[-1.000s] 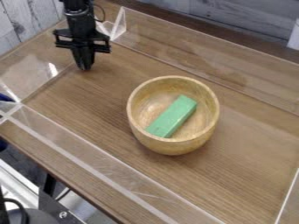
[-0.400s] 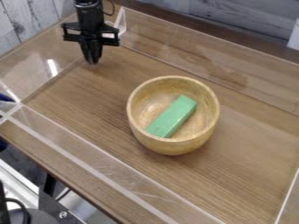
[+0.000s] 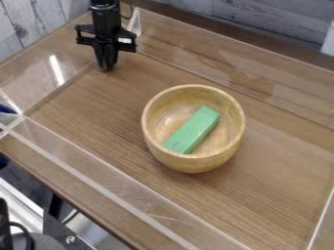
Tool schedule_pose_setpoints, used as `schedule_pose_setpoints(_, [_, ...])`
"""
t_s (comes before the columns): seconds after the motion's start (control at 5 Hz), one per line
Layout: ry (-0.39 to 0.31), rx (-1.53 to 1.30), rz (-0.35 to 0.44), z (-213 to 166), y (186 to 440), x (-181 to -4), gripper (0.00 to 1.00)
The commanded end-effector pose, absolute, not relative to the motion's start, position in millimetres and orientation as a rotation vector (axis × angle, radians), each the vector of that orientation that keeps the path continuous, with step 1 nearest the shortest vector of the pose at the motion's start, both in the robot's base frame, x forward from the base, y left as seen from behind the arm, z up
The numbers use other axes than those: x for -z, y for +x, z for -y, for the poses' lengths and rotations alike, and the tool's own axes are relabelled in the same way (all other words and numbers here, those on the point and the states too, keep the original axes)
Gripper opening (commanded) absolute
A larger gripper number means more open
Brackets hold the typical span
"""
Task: Put the green block in the brown bowl
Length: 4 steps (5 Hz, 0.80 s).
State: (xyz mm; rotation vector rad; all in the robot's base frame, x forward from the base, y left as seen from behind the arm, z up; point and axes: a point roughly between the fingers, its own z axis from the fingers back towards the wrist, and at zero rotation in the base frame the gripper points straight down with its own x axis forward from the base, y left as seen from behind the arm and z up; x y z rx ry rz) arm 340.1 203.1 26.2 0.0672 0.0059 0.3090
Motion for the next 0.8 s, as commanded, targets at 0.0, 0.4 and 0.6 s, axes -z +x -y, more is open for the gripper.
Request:
schedule_pose_setpoints(0.0, [0.104, -0.272, 0.051, -208.9, 355.8, -56.3, 0.0])
schedule_pose_setpoints(0.4, [0.112, -0.25, 0.079, -209.8, 356.0, -42.7, 0.0])
schedule_pose_setpoints(0.6, [0.101, -0.247, 0.066, -205.4, 354.7, -36.9, 0.0])
